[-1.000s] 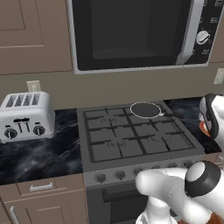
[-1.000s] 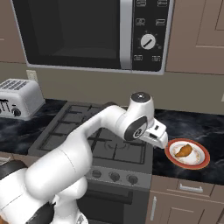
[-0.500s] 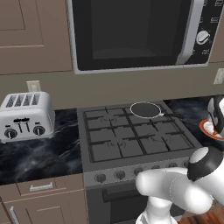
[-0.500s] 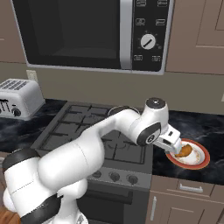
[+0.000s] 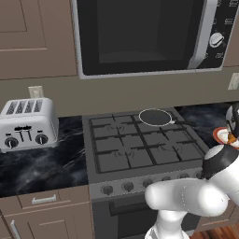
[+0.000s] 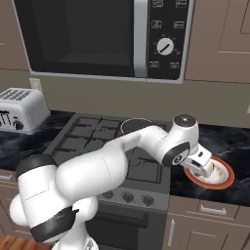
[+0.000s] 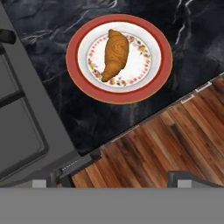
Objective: Pick the croissant and place it on the pan. Then turn on the stove to warm the croissant.
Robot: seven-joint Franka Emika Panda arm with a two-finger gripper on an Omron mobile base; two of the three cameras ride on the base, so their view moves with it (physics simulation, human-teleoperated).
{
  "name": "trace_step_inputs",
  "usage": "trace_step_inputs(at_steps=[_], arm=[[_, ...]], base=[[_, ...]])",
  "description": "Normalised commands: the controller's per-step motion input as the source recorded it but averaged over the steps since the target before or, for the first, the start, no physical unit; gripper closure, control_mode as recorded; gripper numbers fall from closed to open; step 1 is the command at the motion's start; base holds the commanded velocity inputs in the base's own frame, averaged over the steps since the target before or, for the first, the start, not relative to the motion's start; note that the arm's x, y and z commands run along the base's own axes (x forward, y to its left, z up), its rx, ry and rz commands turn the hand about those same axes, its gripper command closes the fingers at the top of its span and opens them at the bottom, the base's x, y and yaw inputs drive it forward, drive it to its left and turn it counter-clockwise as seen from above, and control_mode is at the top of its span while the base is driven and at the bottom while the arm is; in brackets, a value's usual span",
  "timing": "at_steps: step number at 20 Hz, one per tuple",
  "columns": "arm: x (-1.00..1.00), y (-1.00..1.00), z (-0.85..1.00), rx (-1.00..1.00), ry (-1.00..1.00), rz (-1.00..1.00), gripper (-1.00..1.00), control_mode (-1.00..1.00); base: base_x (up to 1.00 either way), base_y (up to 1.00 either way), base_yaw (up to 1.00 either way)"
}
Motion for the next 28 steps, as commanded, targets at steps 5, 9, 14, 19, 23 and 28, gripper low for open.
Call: trace_step_inputs(at_steps=[5,9,14,19,23,28], arm=[[0.17,-0.21,-0.15,0.00,0.00,-0.01,-1.00,-1.00],[0.22,-0.17,-0.16,0.00,0.00,-0.01,-1.00,-1.00],[0.24,-0.13,-0.14,0.00,0.00,-0.01,-1.00,-1.00],[0.25,-0.13,-0.14,0.00,0.00,-0.01,-1.00,-1.00],[0.24,-0.14,-0.14,0.00,0.01,-0.01,-1.00,-1.00],[0.21,-0.16,-0.14,0.00,0.01,-0.01,-1.00,-1.00]], base=[[0.00,0.00,0.00],[0.00,0.00,0.00],[0.00,0.00,0.00],[0.00,0.00,0.00],[0.00,0.00,0.00],[0.00,0.00,0.00]])
